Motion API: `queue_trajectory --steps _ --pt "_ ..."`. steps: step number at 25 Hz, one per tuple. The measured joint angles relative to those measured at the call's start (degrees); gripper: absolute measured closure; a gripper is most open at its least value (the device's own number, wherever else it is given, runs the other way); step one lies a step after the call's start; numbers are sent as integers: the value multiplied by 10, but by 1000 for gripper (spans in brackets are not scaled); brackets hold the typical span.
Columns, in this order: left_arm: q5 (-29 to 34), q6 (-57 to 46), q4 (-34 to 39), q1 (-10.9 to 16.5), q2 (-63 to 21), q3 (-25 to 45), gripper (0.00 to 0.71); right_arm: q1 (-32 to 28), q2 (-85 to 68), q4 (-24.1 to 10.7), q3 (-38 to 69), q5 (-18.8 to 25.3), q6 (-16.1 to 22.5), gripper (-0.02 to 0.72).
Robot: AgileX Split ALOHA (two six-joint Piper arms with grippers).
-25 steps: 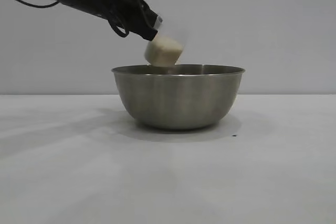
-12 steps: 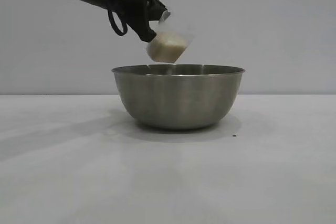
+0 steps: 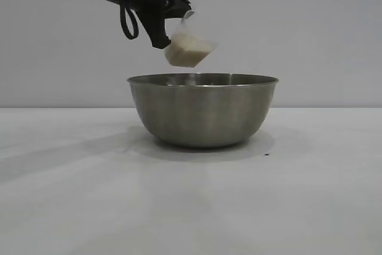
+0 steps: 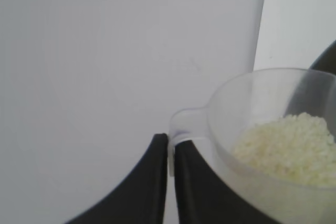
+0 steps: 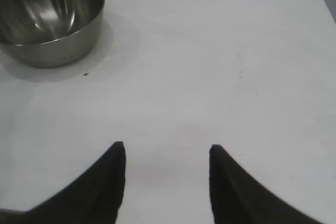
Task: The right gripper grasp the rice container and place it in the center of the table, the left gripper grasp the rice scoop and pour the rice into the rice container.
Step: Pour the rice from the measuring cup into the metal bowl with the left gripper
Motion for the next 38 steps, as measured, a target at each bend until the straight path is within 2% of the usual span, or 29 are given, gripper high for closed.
queue_trajectory --steps 15,38 --pt "-30 187 0 -12 -1 0 710 0 0 0 0 0 0 388" --pt "-30 299 0 -13 -1 0 710 0 0 0 0 0 0 388"
